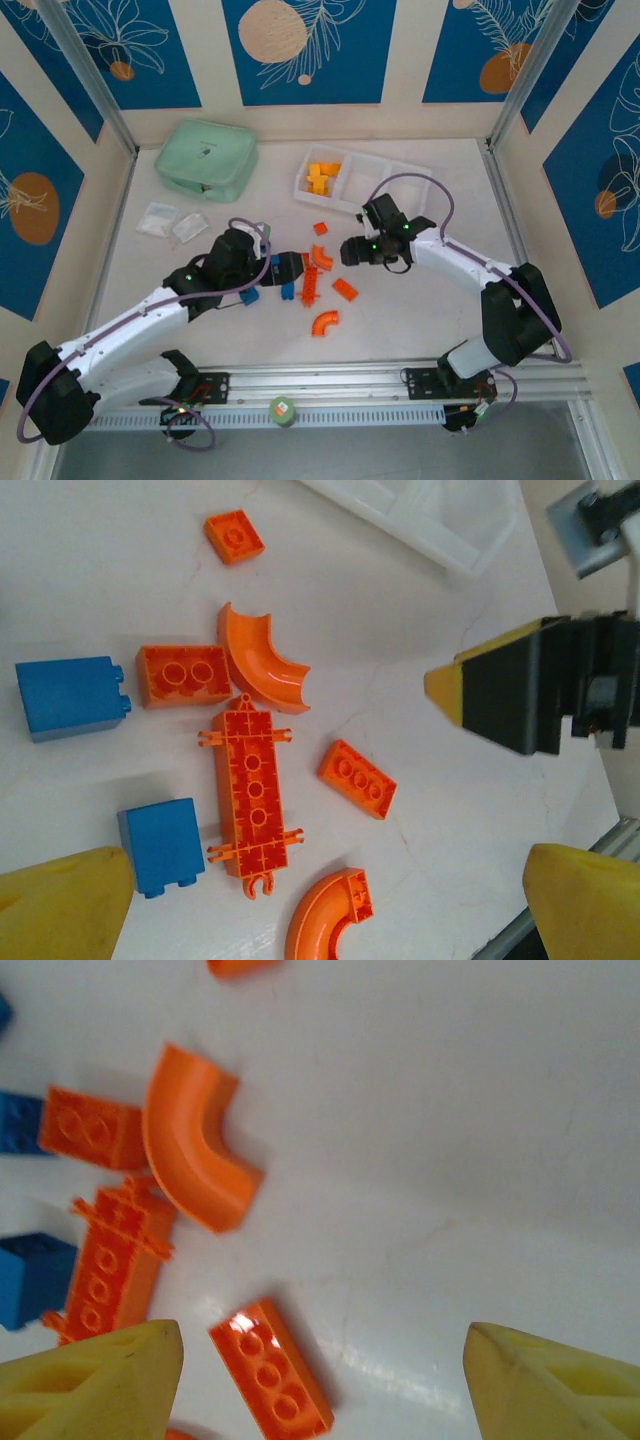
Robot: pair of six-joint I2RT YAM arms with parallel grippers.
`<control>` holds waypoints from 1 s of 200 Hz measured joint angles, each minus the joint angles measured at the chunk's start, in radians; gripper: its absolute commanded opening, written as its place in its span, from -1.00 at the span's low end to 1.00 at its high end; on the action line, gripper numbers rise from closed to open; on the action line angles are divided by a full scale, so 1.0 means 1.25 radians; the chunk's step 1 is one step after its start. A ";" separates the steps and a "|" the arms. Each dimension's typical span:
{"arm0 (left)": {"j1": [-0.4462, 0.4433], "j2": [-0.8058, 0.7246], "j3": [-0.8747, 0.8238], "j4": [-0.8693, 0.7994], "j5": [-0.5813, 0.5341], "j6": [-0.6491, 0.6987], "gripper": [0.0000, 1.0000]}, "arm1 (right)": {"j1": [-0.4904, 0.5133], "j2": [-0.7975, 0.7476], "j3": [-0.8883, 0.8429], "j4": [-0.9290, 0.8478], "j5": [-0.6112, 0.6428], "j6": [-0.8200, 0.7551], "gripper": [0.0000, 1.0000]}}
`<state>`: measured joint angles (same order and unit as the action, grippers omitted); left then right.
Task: Sort the legos into containers by color
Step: Pick up the lego from the center of the table.
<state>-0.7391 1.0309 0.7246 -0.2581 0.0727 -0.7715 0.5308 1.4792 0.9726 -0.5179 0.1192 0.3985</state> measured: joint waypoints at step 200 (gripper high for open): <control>-0.076 -0.024 -0.042 0.031 -0.143 -0.046 0.99 | 0.106 0.150 -0.010 0.067 -0.010 0.024 0.44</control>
<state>-0.8337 1.0004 0.6716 -0.2195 -0.1062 -0.8291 0.6632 1.6665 0.9604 -0.4343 0.1066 0.4282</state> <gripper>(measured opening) 0.994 0.742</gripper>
